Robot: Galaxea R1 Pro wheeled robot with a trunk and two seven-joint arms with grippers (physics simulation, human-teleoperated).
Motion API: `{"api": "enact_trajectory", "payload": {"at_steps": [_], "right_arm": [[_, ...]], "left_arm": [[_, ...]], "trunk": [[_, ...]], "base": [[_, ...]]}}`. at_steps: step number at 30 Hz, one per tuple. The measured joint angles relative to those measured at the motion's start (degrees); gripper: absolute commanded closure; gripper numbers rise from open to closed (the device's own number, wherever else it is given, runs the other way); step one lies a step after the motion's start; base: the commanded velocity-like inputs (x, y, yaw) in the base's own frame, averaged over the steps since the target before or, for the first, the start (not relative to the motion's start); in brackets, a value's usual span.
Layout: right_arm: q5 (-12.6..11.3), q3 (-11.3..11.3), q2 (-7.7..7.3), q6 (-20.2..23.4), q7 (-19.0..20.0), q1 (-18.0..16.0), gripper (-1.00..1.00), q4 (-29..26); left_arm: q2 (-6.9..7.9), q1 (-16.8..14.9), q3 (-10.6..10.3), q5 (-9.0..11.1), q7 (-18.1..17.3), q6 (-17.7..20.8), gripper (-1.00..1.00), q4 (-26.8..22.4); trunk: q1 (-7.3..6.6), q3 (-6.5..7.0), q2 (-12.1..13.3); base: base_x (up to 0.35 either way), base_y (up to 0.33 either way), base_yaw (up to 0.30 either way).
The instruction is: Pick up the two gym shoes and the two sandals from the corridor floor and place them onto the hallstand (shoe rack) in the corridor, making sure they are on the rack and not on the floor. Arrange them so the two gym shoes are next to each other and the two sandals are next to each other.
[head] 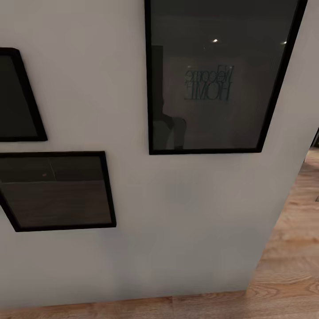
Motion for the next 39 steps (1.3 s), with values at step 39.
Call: {"api": "enact_trajectory", "payload": {"at_steps": [39], "right_arm": [[0.0,-0.3,1.99,-0.2,-0.4,0.1,-1.00,-3.2]], "left_arm": [[-0.08,-0.1,0.0,-0.2,0.1,0.0,-1.00,-0.8]], "trunk": [[0.00,0.02,0.0]], "base": [[0.000,0.000,0.000]]}}
